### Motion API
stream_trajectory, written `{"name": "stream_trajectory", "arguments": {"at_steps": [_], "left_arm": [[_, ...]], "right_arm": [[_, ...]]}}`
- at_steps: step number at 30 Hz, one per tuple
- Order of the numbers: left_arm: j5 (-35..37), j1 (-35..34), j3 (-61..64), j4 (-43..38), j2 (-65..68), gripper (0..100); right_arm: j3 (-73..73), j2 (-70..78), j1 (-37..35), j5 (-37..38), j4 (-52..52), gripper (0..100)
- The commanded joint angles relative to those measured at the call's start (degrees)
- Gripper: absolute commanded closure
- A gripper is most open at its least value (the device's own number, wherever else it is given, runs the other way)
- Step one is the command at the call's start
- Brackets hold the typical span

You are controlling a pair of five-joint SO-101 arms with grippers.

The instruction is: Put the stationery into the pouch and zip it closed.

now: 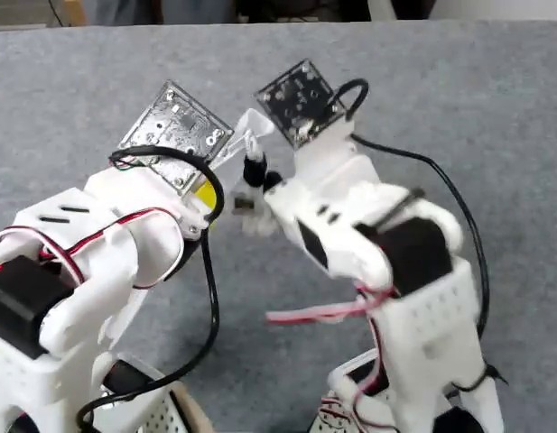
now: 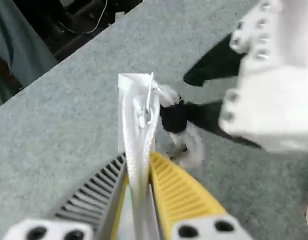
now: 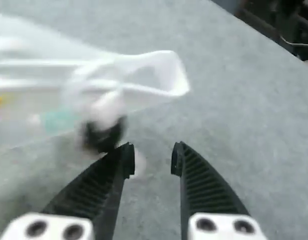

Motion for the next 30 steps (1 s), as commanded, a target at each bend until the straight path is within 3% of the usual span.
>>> {"name": "stream_trajectory", "arguments": {"at_steps": [1,10,18,30], "left_arm": [[0.8,0.3,-0.3,-2.6,-0.7,97],[3.5,0.3,-0.7,-2.5,-0.9,97],[4.7,0.4,-0.9,-2.8,-0.9,97],[12.0,0.7,-0.9,-3.6,-1.0,97]], "right_arm": [[-5.8,-3.0,-3.1,-0.2,3.2,86.0],[-3.4,-3.3,-3.2,-0.3,-0.2,75.3],[-5.8,-3.5,-5.8,-1.3,3.7,75.0],[4.6,-3.1,-4.6,-3.4,-13.1,75.1]]}}
